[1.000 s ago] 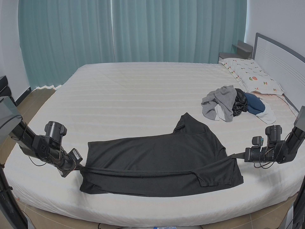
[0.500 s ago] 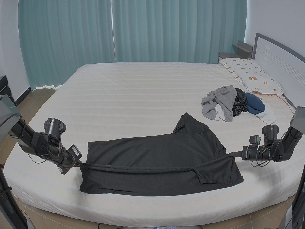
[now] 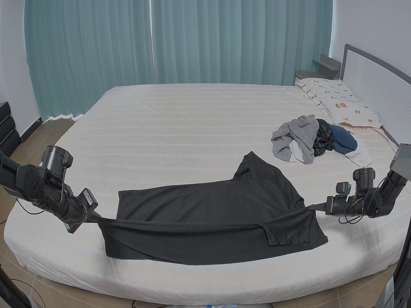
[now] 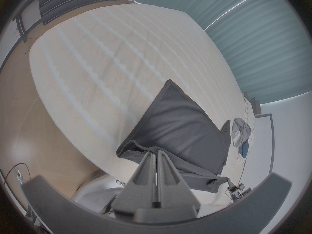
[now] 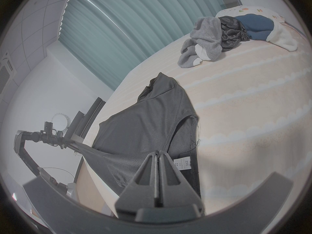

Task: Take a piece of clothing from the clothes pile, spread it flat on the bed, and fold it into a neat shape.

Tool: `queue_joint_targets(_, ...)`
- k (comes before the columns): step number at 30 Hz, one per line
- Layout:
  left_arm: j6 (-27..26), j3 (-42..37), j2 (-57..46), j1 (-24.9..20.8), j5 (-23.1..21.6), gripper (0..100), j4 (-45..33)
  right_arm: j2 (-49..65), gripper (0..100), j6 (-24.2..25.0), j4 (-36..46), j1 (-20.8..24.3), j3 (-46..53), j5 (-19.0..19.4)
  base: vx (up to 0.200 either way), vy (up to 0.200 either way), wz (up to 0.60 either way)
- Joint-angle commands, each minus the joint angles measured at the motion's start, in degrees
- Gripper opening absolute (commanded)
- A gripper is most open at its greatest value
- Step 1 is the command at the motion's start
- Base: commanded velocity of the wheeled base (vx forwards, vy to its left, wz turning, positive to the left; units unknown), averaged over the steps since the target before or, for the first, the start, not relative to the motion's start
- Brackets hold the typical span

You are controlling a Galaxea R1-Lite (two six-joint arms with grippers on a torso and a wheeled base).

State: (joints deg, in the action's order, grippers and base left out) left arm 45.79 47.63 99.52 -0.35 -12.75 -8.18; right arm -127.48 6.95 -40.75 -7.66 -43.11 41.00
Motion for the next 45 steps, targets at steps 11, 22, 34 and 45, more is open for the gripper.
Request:
queue_joint_targets(11, 0.1, 4.1, 9.5, 0.2, -0.3, 0, 0.2, -0.8, 0, 0.5, -0.3, 0.2, -1.0, -0.1, 0.000, 0.000, 0.00)
queue_joint_targets(22, 0.4, 10.8, 18.6, 2.3, 0.3, 0, 0.3, -2.7, 0, 1.6, -0.4, 0.3, -3.5, -0.1, 0.000, 0.000, 0.00)
queue_joint_targets(34, 0.4, 14.1, 25.2, 2.1, 0.4, 0, 0.5, -5.8, 0, 1.9, -0.4, 1.7, -6.0, -1.3, 0.000, 0.000, 0.00)
queue_joint_targets(45, 0.4, 17.0, 27.2, 1.7, 2.8, 0, 0.4, -8.4, 0, 4.6, -0.5, 3.3, -9.3, -2.3, 0.000, 0.000, 0.00)
